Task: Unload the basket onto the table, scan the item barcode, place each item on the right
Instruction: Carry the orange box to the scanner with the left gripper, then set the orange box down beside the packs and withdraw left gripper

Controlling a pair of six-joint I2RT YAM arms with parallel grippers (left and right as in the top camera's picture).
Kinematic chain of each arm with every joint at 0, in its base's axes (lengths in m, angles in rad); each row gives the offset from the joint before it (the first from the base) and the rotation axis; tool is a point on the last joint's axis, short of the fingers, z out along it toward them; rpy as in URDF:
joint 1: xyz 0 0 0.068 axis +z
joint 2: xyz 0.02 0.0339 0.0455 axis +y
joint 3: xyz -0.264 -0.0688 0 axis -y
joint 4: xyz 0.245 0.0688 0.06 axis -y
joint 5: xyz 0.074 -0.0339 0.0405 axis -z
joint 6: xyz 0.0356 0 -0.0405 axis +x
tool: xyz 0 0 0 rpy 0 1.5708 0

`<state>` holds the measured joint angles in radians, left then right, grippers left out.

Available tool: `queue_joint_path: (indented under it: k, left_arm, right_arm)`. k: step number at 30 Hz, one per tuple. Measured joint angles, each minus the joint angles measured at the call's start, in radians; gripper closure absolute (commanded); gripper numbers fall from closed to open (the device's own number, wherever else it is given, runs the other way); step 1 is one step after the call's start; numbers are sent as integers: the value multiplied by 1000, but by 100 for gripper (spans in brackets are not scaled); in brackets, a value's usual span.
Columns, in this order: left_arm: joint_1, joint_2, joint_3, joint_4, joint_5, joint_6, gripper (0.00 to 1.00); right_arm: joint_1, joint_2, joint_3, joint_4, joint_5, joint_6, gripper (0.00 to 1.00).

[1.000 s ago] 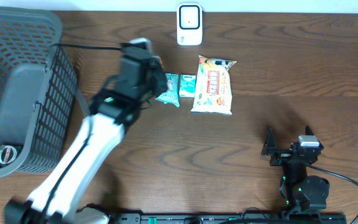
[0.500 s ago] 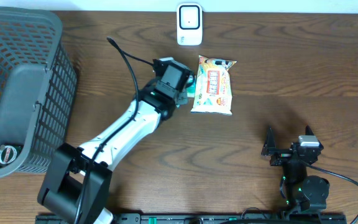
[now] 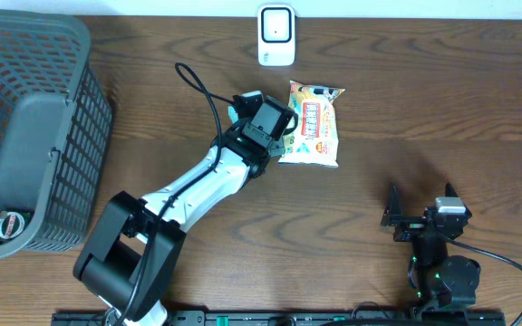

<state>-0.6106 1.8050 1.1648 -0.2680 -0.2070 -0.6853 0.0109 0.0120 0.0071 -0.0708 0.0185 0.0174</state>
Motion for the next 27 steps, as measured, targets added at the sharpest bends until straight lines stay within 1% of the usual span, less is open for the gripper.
queue_joint_path:
  k: [5, 11, 14, 15, 18, 19, 22, 24, 27]
  left_arm:
    - [0, 2, 0, 11, 14, -16, 59]
    - [0, -8, 0, 19, 32, -16, 58]
    - [5, -56, 1, 18, 40, 20, 57]
    - [8, -84, 2, 18, 43, 39, 54]
    - [32, -190, 15, 16, 35, 105, 53]
    - [49, -237, 23, 10, 19, 129, 52]
    - [116, -363, 42, -23, -58, 179, 47]
    - [191, -446, 48, -62, -125, 198, 45]
    - [340, -535, 48, -113, -203, 219, 41]
  right_arm:
    - [0, 0, 0, 0, 0, 0, 1]
    - [0, 0, 0, 0, 0, 0, 1]
    - [0, 0, 0, 0, 0, 0, 1]
    - [0, 0, 0, 0, 0, 0, 1]
    - [0, 0, 0, 0, 0, 0, 1]
    - [0, 0, 0, 0, 0, 0, 1]
    - [0, 0, 0, 0, 0, 0, 1]
    - [0, 0, 0, 0, 0, 0, 1]
    - [0, 0, 0, 0, 0, 0, 1]
